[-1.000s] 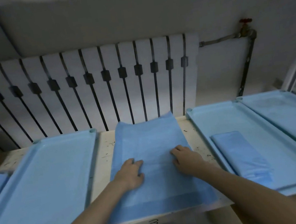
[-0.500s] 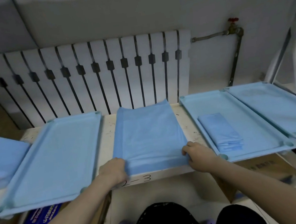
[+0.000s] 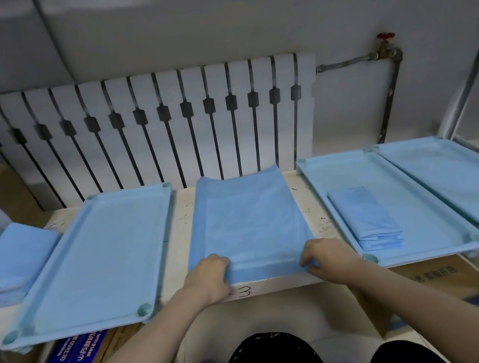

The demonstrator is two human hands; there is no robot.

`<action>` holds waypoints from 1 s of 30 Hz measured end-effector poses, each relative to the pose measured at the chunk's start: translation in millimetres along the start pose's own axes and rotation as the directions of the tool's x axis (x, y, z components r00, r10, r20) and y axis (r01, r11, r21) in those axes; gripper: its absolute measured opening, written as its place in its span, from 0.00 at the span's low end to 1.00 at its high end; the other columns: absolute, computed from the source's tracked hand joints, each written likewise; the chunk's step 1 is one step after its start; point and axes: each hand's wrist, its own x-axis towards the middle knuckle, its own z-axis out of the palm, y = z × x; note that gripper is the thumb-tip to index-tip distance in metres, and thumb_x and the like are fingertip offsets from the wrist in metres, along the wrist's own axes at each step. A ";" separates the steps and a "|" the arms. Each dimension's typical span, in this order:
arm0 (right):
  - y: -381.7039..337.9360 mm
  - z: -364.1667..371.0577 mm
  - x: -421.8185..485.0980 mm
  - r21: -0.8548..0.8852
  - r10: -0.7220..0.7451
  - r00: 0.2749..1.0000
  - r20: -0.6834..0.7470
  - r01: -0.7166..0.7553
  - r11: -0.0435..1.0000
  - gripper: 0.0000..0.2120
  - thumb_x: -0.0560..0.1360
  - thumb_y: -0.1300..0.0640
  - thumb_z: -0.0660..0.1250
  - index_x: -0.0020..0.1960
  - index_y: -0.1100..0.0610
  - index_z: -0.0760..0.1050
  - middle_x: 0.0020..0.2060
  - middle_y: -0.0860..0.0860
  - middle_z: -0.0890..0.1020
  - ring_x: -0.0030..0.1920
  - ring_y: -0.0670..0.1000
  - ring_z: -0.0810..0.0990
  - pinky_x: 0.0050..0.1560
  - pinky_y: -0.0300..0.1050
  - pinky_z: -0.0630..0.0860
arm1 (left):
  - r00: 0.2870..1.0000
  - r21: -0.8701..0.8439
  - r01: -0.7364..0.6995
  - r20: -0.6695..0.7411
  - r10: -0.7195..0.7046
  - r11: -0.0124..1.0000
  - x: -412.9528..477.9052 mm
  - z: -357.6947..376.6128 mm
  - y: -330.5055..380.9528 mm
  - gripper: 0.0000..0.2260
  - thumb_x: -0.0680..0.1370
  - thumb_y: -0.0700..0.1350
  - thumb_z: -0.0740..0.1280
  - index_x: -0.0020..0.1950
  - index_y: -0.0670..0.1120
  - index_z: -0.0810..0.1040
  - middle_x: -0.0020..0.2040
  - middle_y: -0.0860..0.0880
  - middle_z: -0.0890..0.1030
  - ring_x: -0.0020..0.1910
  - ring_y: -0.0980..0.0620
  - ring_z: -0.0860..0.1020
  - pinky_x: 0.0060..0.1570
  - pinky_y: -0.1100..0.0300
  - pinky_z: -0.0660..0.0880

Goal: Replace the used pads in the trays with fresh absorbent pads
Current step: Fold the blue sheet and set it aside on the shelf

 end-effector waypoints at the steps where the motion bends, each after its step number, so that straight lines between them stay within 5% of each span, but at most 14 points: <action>1: 1.9 -1.5 1.7 0.021 0.001 1.000 -0.003 -0.001 1.000 0.11 0.76 0.53 0.63 0.56 0.49 0.80 0.56 0.46 0.78 0.56 0.49 0.77 0.55 0.44 0.74 | 1.000 0.014 -0.002 0.010 0.002 1.000 1.9 -0.6 1.0 0.21 0.75 0.44 0.63 0.68 0.47 0.69 0.64 0.47 0.68 0.65 0.46 0.67 0.61 0.51 0.71; 7: -3.0 0.6 7.9 0.085 0.037 0.998 -0.052 -0.033 0.996 0.07 0.77 0.56 0.59 0.47 0.50 0.75 0.48 0.48 0.77 0.48 0.52 0.77 0.49 0.48 0.75 | 1.000 0.034 0.017 0.014 -0.017 0.999 6.3 0.5 8.7 0.23 0.74 0.50 0.66 0.68 0.47 0.68 0.62 0.47 0.66 0.65 0.46 0.65 0.60 0.51 0.71; 12: -5.4 -0.6 12.9 0.337 0.166 0.972 -0.165 -0.103 0.936 0.06 0.80 0.58 0.54 0.44 0.53 0.66 0.37 0.50 0.76 0.38 0.54 0.75 0.40 0.51 0.72 | 0.998 0.023 0.046 -0.034 -0.045 0.999 7.7 4.0 15.0 0.27 0.73 0.63 0.64 0.65 0.47 0.69 0.61 0.48 0.67 0.63 0.46 0.68 0.58 0.51 0.71; 18: -6.1 -5.4 14.1 0.400 0.187 0.976 -0.107 -0.130 0.907 0.08 0.78 0.60 0.56 0.41 0.52 0.67 0.35 0.47 0.75 0.36 0.50 0.73 0.40 0.47 0.71 | 0.978 0.023 0.090 -0.191 -0.084 0.996 11.0 -4.0 16.0 0.07 0.77 0.40 0.58 0.51 0.45 0.74 0.55 0.45 0.75 0.56 0.43 0.75 0.49 0.52 0.73; 22: -11.2 -5.6 9.2 0.382 0.133 0.991 -0.026 -0.113 0.917 0.05 0.73 0.59 0.61 0.47 0.51 0.69 0.45 0.47 0.76 0.47 0.51 0.76 0.48 0.46 0.74 | 0.977 -0.019 0.066 -0.203 -0.068 0.998 6.2 -9.0 13.8 0.03 0.75 0.40 0.59 0.45 0.47 0.70 0.51 0.45 0.76 0.52 0.43 0.76 0.45 0.54 0.71; 26: -18.6 5.6 3.9 0.089 -0.050 0.999 0.011 0.049 0.995 0.20 0.70 0.47 0.67 0.59 0.50 0.69 0.53 0.46 0.72 0.52 0.49 0.74 0.48 0.45 0.71 | 0.975 0.009 0.032 -0.220 -0.030 0.999 -1.5 -11.4 18.1 0.07 0.74 0.39 0.58 0.50 0.44 0.73 0.52 0.45 0.76 0.54 0.42 0.75 0.47 0.54 0.70; 30: -19.6 9.4 0.4 0.144 0.034 0.988 -0.153 -0.012 0.990 0.05 0.77 0.55 0.59 0.43 0.54 0.70 0.41 0.49 0.73 0.43 0.52 0.75 0.41 0.46 0.72 | 0.980 0.078 -0.065 -0.182 0.078 0.995 -9.2 -15.7 16.5 0.02 0.78 0.42 0.58 0.48 0.45 0.69 0.53 0.44 0.77 0.53 0.41 0.76 0.44 0.55 0.66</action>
